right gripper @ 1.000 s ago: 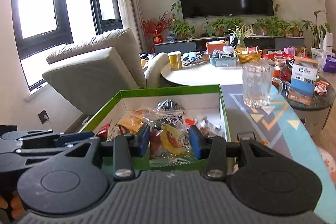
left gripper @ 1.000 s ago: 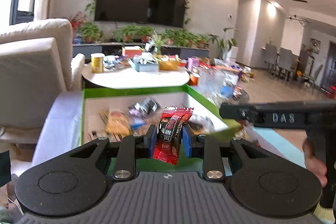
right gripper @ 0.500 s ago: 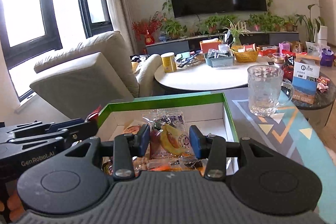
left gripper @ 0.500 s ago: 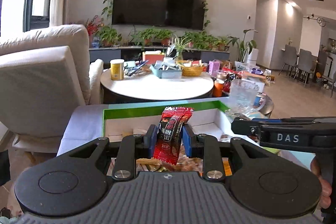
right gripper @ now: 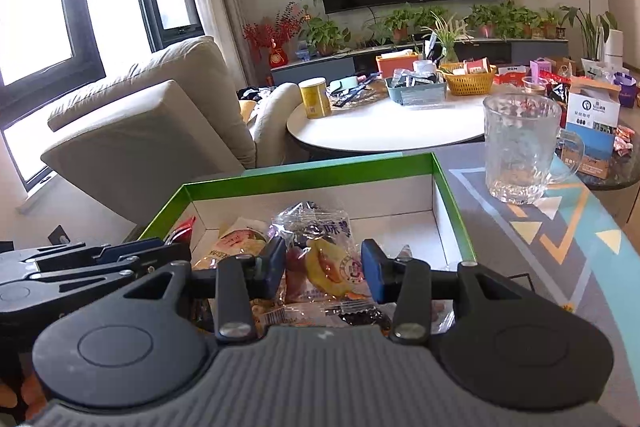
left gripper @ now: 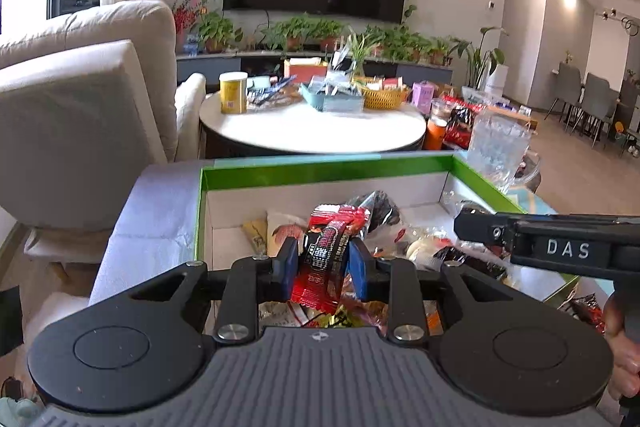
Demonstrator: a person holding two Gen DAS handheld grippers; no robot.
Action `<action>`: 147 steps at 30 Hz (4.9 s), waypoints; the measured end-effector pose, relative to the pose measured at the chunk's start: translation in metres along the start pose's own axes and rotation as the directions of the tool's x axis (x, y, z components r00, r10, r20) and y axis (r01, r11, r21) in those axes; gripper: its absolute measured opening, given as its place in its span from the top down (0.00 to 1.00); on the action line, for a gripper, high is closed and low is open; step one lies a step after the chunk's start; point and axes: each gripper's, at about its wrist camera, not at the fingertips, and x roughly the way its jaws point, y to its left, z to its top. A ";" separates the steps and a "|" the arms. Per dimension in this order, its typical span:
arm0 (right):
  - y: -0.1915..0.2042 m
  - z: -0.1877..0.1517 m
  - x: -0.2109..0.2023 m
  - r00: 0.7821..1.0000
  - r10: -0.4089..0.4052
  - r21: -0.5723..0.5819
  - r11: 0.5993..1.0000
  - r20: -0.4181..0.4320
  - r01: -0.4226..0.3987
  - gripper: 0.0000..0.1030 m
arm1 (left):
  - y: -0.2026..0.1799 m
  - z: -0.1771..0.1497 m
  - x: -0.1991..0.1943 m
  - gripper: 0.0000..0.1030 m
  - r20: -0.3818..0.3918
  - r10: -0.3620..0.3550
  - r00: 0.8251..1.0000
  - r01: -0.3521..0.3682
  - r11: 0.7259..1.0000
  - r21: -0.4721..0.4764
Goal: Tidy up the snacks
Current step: 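Drop the red packet with the left gripper while the right drops the fruit bag into the box, then move the right gripper from the box toward the remaining snacks on the table, then grasp the brown-and-yellow snack bag with the right gripper while the left reaches the black-red packet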
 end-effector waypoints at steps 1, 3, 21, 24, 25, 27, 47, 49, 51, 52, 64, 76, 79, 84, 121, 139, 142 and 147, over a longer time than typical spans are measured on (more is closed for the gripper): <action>-0.001 0.000 0.001 1.000 -0.001 0.007 1.000 -0.004 0.001 0.58 | 0.000 0.000 0.002 0.74 -0.014 0.001 1.000 -0.001 1.000 0.002; -0.003 -0.002 0.001 1.000 0.007 0.019 1.000 -0.015 -0.006 0.58 | -0.001 -0.002 0.005 0.71 -0.032 0.009 0.999 -0.009 1.000 0.007; -0.013 -0.009 -0.045 0.999 -0.014 -0.023 1.000 0.038 0.015 0.57 | -0.006 -0.005 -0.025 0.50 0.016 0.048 0.999 -0.048 0.999 -0.024; -0.019 -0.016 -0.058 0.998 -0.041 -0.042 0.998 0.052 0.043 0.57 | 0.000 -0.007 -0.032 0.46 0.020 0.029 0.999 -0.028 0.997 -0.072; -0.022 -0.019 -0.061 0.997 -0.047 -0.046 0.998 0.054 0.050 0.57 | 0.000 -0.008 -0.034 0.46 0.017 0.023 1.000 -0.022 0.996 -0.090; -0.029 -0.026 -0.066 0.997 -0.064 -0.049 0.997 0.051 0.066 0.57 | -0.003 -0.008 -0.038 0.46 0.009 0.003 1.000 -0.002 0.994 -0.111; -0.084 -0.072 -0.057 0.966 -0.244 -0.053 0.969 -0.090 0.240 0.57 | -0.063 -0.019 -0.056 0.45 -0.006 -0.069 0.998 0.069 0.997 0.040; -0.088 -0.071 -0.060 0.967 -0.245 -0.047 0.969 -0.073 0.242 0.57 | -0.065 -0.021 -0.057 0.45 -0.014 -0.093 0.996 0.093 0.995 0.042; -0.092 -0.064 -0.061 0.967 -0.248 -0.050 0.968 -0.053 0.245 0.57 | -0.067 -0.024 -0.058 0.45 -0.026 -0.119 0.993 0.120 0.992 0.045; -0.095 -0.058 -0.059 0.968 -0.246 -0.058 0.968 -0.045 0.243 0.57 | -0.069 -0.026 -0.058 0.45 -0.032 -0.129 0.991 0.131 0.990 0.049; -0.113 -0.014 -0.008 0.974 -0.226 -0.042 0.974 -0.031 0.224 0.57 | -0.085 -0.042 -0.052 0.46 -0.104 -0.148 0.984 0.157 0.983 0.092; -0.137 -0.006 0.015 0.972 -0.164 0.097 0.979 -0.166 0.181 0.72 | -0.087 -0.045 -0.048 0.46 -0.127 -0.147 0.981 0.159 0.983 0.090; -0.137 -0.008 0.018 0.967 -0.167 0.068 0.981 -0.191 0.183 0.73 | -0.088 -0.046 -0.048 0.46 -0.139 -0.155 0.978 0.167 0.983 0.082; -0.127 -0.016 0.011 0.964 -0.147 -0.001 0.989 -0.220 0.150 0.73 | -0.093 -0.053 -0.044 0.46 -0.173 -0.175 0.969 0.190 0.979 0.073; -0.096 -0.108 -0.129 0.987 -0.022 -0.209 0.978 -0.158 -0.012 0.50 | -0.105 -0.068 -0.058 0.46 -0.222 -0.239 0.945 0.260 0.963 0.071; -0.057 -0.090 -0.117 0.990 0.088 -0.179 0.978 -0.110 -0.107 0.50 | -0.048 -0.072 -0.061 0.46 -0.193 -0.110 0.975 0.098 0.993 -0.071; -0.048 -0.085 -0.112 0.994 0.075 -0.195 0.977 -0.080 -0.089 0.50 | -0.040 -0.073 -0.062 0.46 -0.189 -0.085 0.978 0.068 0.993 -0.093; -0.022 -0.089 -0.093 0.989 0.088 -0.294 0.948 -0.121 -0.120 0.50 | -0.026 -0.075 -0.067 0.46 -0.187 -0.053 0.981 0.033 0.993 -0.112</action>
